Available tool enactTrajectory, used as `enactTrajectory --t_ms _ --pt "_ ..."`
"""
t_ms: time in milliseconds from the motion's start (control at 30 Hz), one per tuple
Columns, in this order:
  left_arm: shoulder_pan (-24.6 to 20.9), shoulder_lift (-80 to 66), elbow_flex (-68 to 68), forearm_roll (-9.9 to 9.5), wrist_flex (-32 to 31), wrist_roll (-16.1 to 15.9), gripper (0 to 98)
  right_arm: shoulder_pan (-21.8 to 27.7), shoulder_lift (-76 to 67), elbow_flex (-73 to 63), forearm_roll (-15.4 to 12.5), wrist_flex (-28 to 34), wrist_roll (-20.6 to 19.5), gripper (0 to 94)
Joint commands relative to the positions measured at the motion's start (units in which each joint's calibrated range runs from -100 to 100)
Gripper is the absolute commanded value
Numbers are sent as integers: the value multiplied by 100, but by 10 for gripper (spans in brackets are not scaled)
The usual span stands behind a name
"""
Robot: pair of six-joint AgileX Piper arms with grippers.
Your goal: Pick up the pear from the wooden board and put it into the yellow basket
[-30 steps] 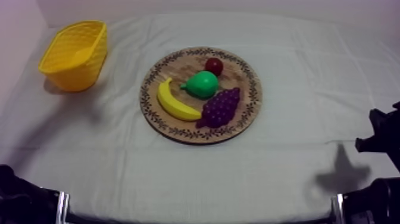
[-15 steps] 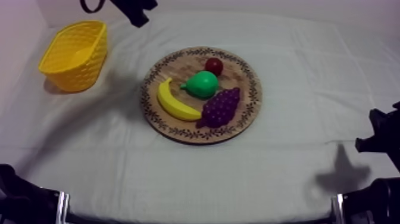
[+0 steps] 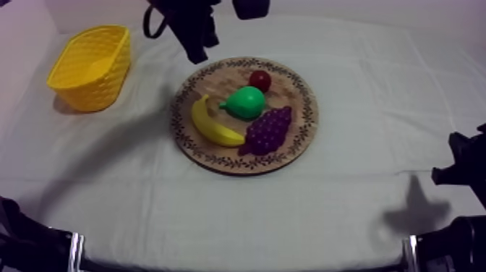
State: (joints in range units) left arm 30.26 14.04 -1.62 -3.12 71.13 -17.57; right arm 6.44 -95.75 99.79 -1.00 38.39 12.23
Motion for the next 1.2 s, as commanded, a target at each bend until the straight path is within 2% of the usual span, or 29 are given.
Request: enactTrajectory --t_ms 0,67,133,267,733,1000,1167 --pt "8 72 3 5 14 -8 596 0 -1 -1 0 0 1 3" --pt "21 175 34 -2 16 -24 754 0 -1 -1 0 0 1 3" --pt "26 277 65 -10 17 -26 856 0 -1 -1 0 0 1 3" --pt "45 457 104 -15 23 -17 934 0 -1 -1 0 0 1 3" --pt "223 1544 -159 68 6 -43 961 0 -1 -1 0 0 1 3" --pt "262 2335 -838 169 123 -93 962 0 -1 -1 0 0 1 3" --pt "310 2795 -1349 143 370 -72 962 0 -1 -1 0 0 1 3"
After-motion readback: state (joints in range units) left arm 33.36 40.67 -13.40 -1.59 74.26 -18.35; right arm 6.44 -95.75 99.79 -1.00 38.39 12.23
